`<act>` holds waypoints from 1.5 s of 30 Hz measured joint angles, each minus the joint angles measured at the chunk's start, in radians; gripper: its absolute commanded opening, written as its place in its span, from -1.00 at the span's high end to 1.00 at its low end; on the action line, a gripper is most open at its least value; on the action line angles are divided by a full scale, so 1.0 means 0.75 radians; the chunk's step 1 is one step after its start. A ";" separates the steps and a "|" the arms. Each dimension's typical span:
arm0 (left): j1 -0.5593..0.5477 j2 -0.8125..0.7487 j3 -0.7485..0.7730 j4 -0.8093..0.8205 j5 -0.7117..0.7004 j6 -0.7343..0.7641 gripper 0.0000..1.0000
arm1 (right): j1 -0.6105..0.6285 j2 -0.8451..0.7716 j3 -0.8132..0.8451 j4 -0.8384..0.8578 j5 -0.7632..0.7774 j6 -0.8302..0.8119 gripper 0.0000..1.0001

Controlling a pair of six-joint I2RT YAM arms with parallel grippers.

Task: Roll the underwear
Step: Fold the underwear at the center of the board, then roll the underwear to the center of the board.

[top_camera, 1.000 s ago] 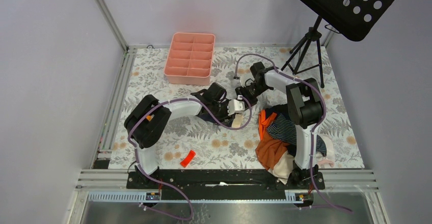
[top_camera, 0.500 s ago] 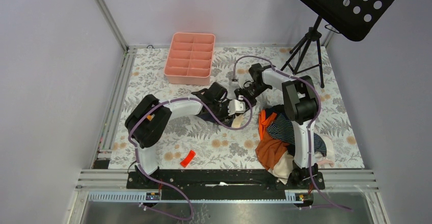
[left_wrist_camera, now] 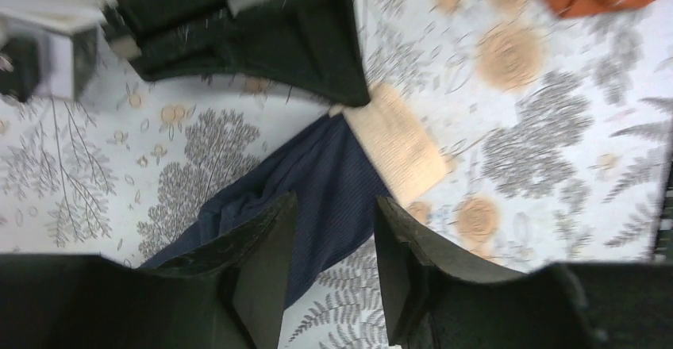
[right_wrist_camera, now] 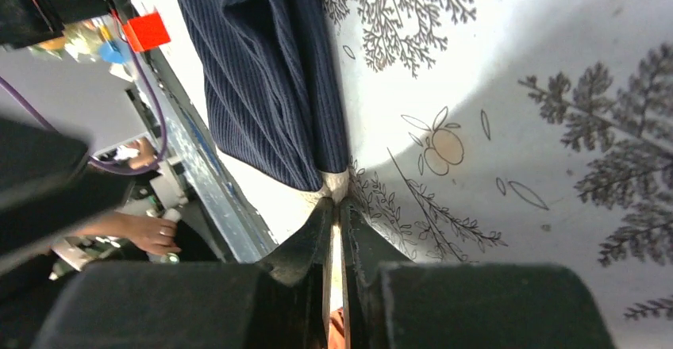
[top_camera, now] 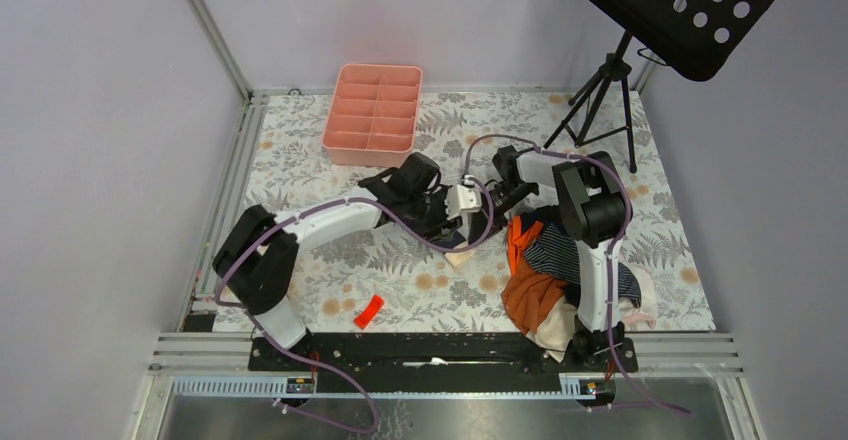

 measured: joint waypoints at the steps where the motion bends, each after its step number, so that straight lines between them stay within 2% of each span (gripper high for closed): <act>1: -0.013 -0.039 -0.003 0.002 0.011 -0.026 0.06 | 0.000 -0.009 -0.023 0.021 -0.007 0.035 0.85; 5: -0.090 -0.109 -0.014 0.012 0.054 -0.103 0.03 | 0.000 -0.040 -0.083 0.103 -0.012 0.164 0.84; 12: -0.160 -0.014 -0.017 0.002 0.079 -0.186 0.00 | 0.000 -0.066 -0.138 0.198 -0.021 0.292 0.82; 24: -0.238 0.082 -0.073 0.082 -0.109 -0.237 0.04 | 0.000 -0.097 -0.189 0.272 -0.023 0.348 0.81; 28: -0.246 0.105 -0.084 0.124 -0.151 -0.227 0.20 | 0.000 -0.098 -0.190 0.276 -0.025 0.352 0.81; 31: -0.250 0.114 -0.085 0.142 -0.172 -0.224 0.43 | 0.000 -0.105 -0.200 0.289 -0.024 0.356 0.76; 33: -0.250 0.118 -0.084 0.150 -0.183 -0.222 0.61 | 0.000 -0.113 -0.210 0.302 -0.024 0.358 0.62; 35: -0.249 0.122 -0.084 0.156 -0.192 -0.212 0.79 | 0.000 -0.120 -0.216 0.309 -0.023 0.362 0.32; 38: -0.246 0.126 -0.082 0.155 -0.190 -0.200 0.97 | -0.001 -0.137 -0.214 0.285 -0.031 0.340 0.15; 45: -0.208 0.125 -0.082 0.125 -0.106 -0.162 1.00 | -0.065 -0.291 -0.100 0.058 0.004 0.040 0.04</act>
